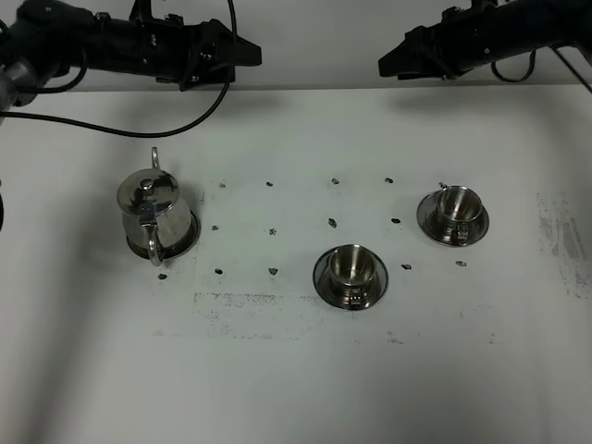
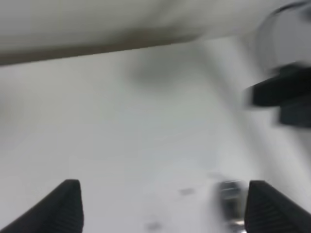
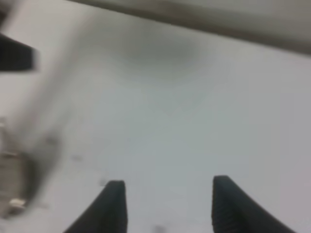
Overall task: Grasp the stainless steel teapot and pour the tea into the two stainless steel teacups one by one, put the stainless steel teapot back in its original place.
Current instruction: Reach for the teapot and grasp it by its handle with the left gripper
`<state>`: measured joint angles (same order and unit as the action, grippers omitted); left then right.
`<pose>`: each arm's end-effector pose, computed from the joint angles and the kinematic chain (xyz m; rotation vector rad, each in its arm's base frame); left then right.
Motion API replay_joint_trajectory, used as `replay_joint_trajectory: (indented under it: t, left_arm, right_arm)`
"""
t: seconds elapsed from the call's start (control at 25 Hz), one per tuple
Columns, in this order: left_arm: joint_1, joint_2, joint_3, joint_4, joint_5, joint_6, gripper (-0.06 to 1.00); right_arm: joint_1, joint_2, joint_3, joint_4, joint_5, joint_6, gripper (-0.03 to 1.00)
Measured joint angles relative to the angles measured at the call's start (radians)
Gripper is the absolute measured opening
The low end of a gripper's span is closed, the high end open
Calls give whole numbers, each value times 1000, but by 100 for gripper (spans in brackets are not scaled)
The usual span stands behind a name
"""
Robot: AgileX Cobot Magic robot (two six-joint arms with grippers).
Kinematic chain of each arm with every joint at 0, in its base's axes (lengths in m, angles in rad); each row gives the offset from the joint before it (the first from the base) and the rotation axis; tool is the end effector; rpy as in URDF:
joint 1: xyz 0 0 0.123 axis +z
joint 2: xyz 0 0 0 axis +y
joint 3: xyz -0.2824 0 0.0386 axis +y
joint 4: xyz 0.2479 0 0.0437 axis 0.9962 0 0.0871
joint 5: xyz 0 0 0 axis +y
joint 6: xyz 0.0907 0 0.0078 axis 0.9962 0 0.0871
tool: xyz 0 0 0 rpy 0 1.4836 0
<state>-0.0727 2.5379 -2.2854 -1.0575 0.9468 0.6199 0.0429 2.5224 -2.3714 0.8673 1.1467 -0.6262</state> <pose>0.5456 -0.1043 0.1874 0.2713 2.2576 -1.0417 0.5347 0.0863 0.2054 -0.5308 2.3587 0.9250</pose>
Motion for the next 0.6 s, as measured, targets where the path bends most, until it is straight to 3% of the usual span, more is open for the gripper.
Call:
replay_joint_trajectory:
  t: [0.24, 0.4, 0.6]
  left_arm:
    - [-32, -1, -126, 438, 51, -147, 66]
    - [-63, -23, -117, 572, 83, -202, 66]
    - [-77, -175, 13, 644, 46, -207, 66]
  right_arm:
    - [0, 0, -129, -260, 43, 106, 42]
    - [3, -61, -115, -411, 68, 141, 42]
    - [4, -225, 5, -550, 64, 202, 42]
